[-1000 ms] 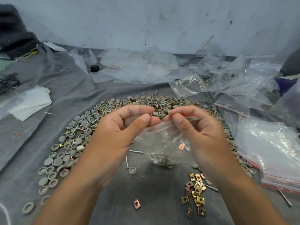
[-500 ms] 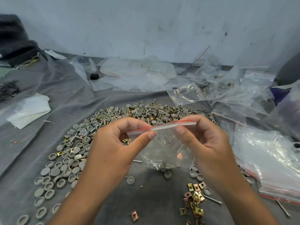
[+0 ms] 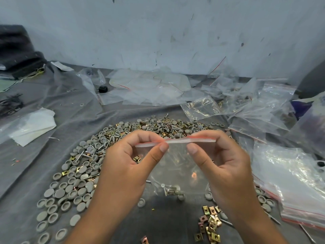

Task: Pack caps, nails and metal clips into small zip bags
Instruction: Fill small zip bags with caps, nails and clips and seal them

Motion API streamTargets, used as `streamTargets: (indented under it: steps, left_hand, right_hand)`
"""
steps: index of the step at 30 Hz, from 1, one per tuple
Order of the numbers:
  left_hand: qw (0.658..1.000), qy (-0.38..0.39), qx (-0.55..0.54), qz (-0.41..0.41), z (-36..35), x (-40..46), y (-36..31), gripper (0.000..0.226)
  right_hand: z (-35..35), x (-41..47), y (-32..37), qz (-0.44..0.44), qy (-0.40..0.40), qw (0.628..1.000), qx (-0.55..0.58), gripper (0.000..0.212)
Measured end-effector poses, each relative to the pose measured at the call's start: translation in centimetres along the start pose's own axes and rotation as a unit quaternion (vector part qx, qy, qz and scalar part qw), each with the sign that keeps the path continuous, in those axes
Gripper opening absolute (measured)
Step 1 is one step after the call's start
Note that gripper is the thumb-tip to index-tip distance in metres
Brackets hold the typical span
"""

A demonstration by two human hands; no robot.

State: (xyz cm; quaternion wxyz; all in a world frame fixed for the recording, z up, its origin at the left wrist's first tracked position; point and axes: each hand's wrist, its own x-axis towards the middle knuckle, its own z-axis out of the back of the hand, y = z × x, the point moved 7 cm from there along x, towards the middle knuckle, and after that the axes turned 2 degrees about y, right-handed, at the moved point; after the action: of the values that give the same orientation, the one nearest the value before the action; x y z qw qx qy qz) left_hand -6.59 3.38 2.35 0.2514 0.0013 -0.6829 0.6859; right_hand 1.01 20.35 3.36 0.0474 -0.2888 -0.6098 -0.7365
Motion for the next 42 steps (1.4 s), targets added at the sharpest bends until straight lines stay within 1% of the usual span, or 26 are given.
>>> streamTargets:
  steps: [2, 7, 10, 12, 17, 21, 25, 27, 30, 33, 35, 37, 42]
  left_hand:
    - [1.000, 0.011, 0.015, -0.003, -0.1, 0.0, -0.1, 0.027]
    - [0.998, 0.029, 0.055, -0.016, -0.3, -0.1, -0.4, 0.025]
    - [0.999, 0.041, -0.005, -0.018, -0.6, 0.0, -0.7, 0.017]
    - [0.998, 0.046, -0.033, -0.029, -0.8, -0.1, -1.0, 0.023]
    - [0.997, 0.021, -0.056, -0.044, -0.8, -0.1, -1.5, 0.031]
    - [0.997, 0.026, -0.067, -0.043, -0.8, -0.1, -1.6, 0.032]
    - [0.996, 0.024, -0.090, -0.012, -0.6, 0.0, -1.2, 0.039]
    - [0.994, 0.002, -0.107, 0.002, -0.1, 0.1, -1.0, 0.047]
    - [0.993, -0.022, -0.116, 0.013, 0.4, 0.2, -0.9, 0.051]
    - [0.992, -0.035, -0.117, 0.028, 0.7, 0.2, -0.6, 0.048]
    - [0.992, -0.047, -0.113, 0.028, 1.2, 0.3, -0.5, 0.039]
    - [0.992, -0.060, -0.109, 0.030, 1.8, 0.4, -0.3, 0.036]
    - [0.991, -0.017, -0.123, 0.054, 1.6, 0.7, -0.1, 0.040]
  right_hand:
    - [0.1, 0.0, 0.1, -0.001, -0.002, 1.000, -0.007, 0.013]
    - [-0.1, 0.0, 0.0, -0.012, 0.009, 1.000, -0.017, 0.011]
    - [-0.3, -0.1, -0.2, -0.022, 0.008, 1.000, -0.017, 0.008]
    - [-0.6, -0.2, -0.3, -0.021, 0.012, 0.999, -0.025, 0.006]
    - [-1.2, -0.3, -0.4, -0.025, 0.015, 1.000, 0.009, 0.011]
    - [-1.2, -0.3, -0.2, -0.004, 0.016, 1.000, 0.023, 0.017]
    - [-0.9, -0.2, -0.4, -0.002, -0.002, 0.999, 0.042, 0.022]
    - [-0.7, -0.1, -0.7, -0.007, -0.015, 0.997, 0.079, 0.023]
    - [-0.3, 0.0, -0.8, -0.016, -0.021, 0.994, 0.102, 0.025]
    - [0.2, 0.1, -0.9, -0.037, -0.026, 0.994, 0.097, 0.030]
    - [1.0, 0.3, -1.1, -0.042, -0.048, 0.993, 0.104, 0.036]
    - [1.9, 0.4, -1.2, -0.043, -0.075, 0.991, 0.106, 0.037]
    - [2.8, 0.7, -1.9, -0.048, -0.095, 0.987, 0.121, 0.029]
